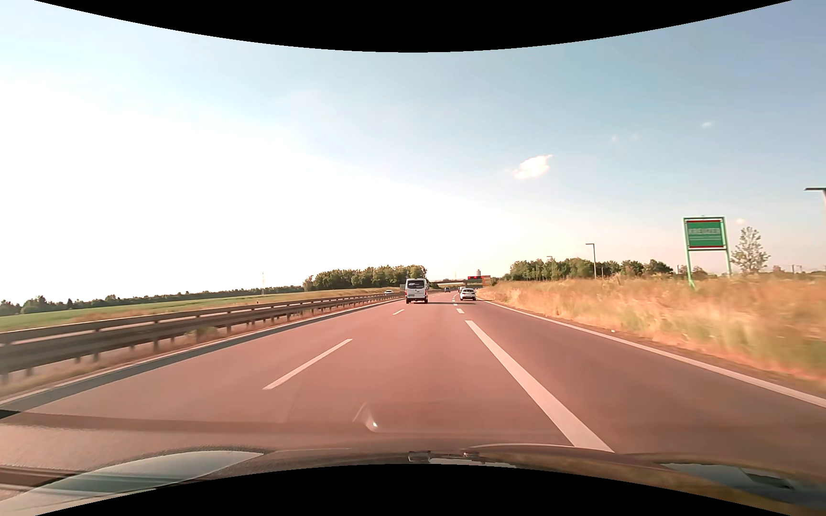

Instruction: Follow the waypoints while adhering to traffic rules and regulations

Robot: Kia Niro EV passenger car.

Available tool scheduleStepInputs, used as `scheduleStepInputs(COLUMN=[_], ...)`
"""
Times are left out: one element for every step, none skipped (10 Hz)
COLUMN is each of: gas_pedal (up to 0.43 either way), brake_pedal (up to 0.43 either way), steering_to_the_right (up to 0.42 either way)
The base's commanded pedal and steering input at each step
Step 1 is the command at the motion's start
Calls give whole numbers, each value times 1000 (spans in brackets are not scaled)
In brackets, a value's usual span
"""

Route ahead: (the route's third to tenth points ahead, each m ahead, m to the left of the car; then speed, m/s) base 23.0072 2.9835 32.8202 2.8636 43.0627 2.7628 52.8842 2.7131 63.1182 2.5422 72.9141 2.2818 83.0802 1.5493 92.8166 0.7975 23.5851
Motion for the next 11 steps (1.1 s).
scheduleStepInputs(gas_pedal=[98, 98, 110, 118, 118, 130, 138, 138, 138, 150, 150], brake_pedal=[6, 6, 6, 6, 6, 6, 6, 6, 6, 6, 6], steering_to_the_right=[4, 5, 5, 5, 5, 5, 5, 6, 6, 8, 8])
